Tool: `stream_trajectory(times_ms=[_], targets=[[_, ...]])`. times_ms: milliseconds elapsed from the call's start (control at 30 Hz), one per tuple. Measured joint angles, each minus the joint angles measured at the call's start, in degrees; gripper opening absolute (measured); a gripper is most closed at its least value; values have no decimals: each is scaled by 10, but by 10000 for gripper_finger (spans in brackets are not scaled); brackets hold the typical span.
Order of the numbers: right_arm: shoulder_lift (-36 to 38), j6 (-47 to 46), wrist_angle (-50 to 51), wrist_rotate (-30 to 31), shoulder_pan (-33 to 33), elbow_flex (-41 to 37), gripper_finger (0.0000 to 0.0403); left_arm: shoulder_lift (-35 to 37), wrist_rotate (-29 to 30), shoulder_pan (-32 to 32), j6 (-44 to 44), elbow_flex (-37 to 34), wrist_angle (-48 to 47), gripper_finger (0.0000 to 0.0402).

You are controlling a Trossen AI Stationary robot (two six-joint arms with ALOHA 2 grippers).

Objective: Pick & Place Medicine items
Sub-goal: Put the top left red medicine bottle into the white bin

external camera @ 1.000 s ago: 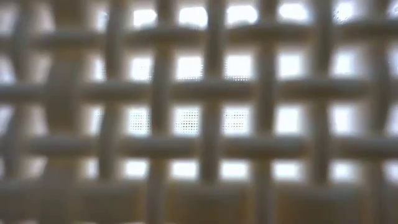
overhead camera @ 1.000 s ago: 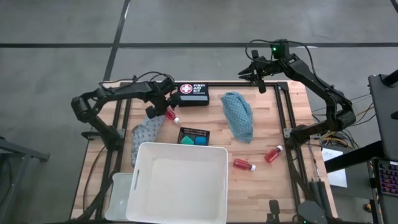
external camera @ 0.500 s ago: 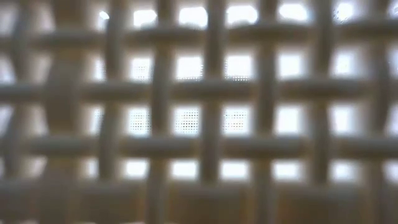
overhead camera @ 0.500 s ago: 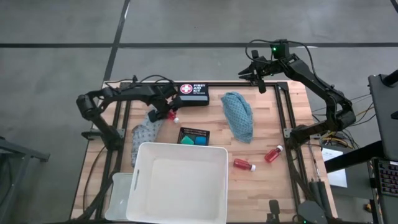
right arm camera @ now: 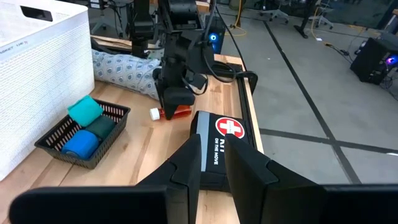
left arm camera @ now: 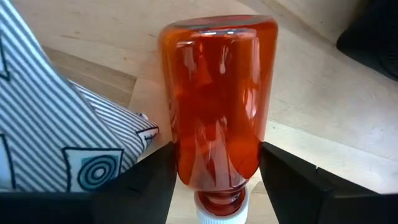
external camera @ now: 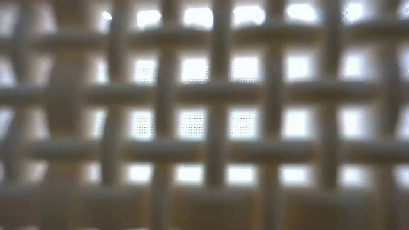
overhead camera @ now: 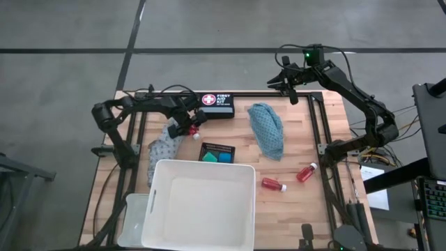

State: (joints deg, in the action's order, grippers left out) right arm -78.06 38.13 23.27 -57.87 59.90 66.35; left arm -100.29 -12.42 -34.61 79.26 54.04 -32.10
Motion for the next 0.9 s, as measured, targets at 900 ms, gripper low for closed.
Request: stream_trajectory(times_ms=[900], targets=[[0, 0, 0, 0, 0, 0, 68, 86, 32, 0, -46, 0, -45, 197]])
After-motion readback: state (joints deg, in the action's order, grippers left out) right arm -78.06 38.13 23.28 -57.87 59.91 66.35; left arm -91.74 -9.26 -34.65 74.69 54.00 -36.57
